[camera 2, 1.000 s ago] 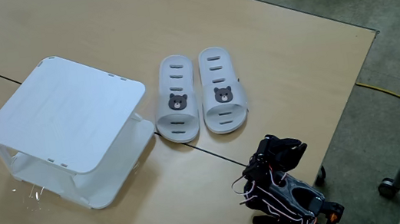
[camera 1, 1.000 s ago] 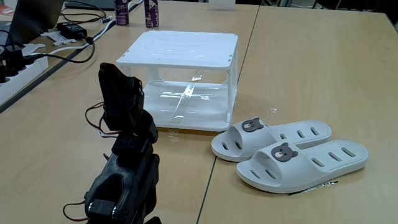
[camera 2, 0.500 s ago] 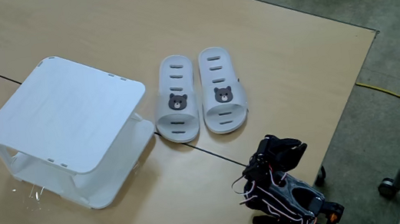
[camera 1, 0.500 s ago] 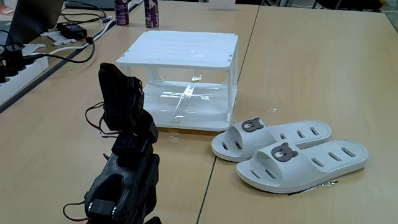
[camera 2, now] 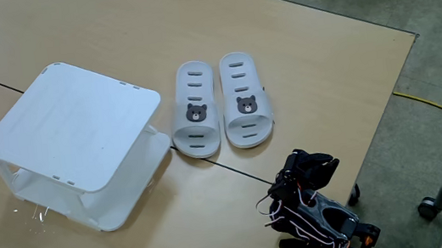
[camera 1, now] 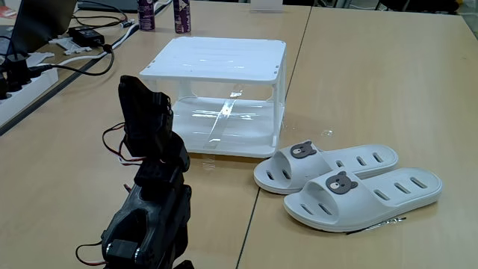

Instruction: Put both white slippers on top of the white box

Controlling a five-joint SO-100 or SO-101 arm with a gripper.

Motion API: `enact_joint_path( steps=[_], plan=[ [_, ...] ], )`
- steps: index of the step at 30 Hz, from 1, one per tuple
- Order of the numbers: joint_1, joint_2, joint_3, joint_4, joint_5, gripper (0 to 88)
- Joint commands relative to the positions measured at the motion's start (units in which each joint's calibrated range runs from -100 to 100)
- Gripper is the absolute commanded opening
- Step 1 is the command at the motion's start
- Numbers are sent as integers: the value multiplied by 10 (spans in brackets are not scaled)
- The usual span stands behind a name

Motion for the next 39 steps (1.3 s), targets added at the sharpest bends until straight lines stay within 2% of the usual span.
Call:
enact_joint_path(
  steps=[1,12,16,20,23,29,33,39],
  plan=[
    [-3,0,5,-3,4,8],
    [-3,1,5,-3,4,8],
    [4,4,-5,48,4,8],
    [5,4,-131,265,4,8],
    [47,4,-175,423,4,8],
    [47,4,-247,787,4,8],
    [47,13,-347,985,4,8],
    [52,257,-461,999,4,13]
  ],
)
